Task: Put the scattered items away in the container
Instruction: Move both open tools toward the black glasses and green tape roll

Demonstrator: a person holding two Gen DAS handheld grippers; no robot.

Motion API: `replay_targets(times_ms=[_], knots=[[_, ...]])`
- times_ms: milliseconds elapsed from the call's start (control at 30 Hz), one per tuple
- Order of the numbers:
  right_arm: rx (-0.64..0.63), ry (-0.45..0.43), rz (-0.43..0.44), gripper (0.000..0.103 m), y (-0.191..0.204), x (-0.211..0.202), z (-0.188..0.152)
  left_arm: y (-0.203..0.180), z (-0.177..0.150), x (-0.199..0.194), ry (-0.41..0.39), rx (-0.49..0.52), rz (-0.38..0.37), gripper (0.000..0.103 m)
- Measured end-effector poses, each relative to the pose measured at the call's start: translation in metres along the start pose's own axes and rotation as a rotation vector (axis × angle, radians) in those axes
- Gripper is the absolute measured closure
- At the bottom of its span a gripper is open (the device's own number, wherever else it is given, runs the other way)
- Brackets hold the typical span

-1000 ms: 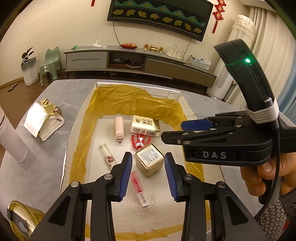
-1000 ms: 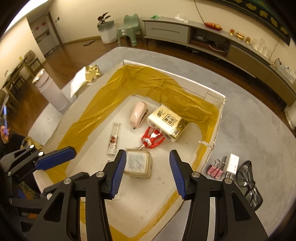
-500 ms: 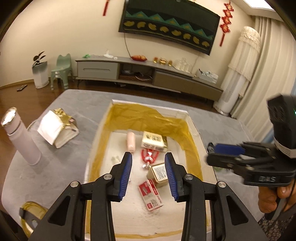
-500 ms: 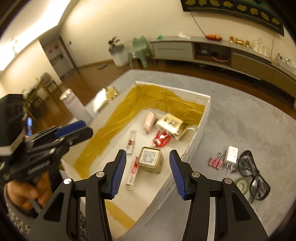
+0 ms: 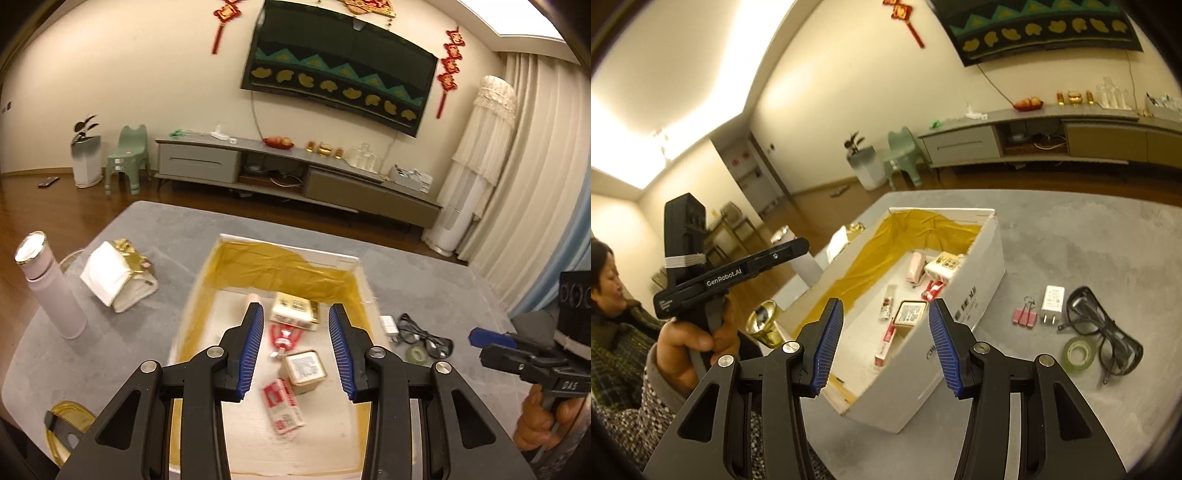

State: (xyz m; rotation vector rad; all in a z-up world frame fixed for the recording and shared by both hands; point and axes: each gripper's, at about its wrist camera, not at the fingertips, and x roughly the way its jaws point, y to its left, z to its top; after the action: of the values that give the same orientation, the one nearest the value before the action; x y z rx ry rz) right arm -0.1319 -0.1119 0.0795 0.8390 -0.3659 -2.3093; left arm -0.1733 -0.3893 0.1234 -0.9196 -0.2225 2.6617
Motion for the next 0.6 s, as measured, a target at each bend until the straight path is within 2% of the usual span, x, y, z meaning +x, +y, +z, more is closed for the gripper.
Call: replay_targets(times_ms=[300, 367, 400, 433, 600], knots=[[0.083, 0.056, -0.04, 0.051, -0.046, -0.002, -0.022, -0.071, -0.015, 0.018, 0.075, 0.154, -0.078, 0.064], [0.096, 0.062, -0.051, 0.051, -0.052, -0.006, -0.025, -0.088, -0.018, 0.021, 0.081, 0.186, -0.103, 0.061], [0.099, 0.065, -0.061, 0.051, -0.055, -0.008, -0.027, -0.096, -0.019, 0.024, 0.085, 0.201, -0.113, 0.055], [0.101, 0.067, -0.072, 0.051, -0.057, -0.01, -0.028, -0.104, -0.02, 0.028, 0.092, 0.213, -0.12, 0.053], [0.108, 0.082, -0.165, 0.051, -0.074, -0.019, -0.036, -0.14, -0.03, 0.049, 0.146, 0.253, -0.168, 0.053]])
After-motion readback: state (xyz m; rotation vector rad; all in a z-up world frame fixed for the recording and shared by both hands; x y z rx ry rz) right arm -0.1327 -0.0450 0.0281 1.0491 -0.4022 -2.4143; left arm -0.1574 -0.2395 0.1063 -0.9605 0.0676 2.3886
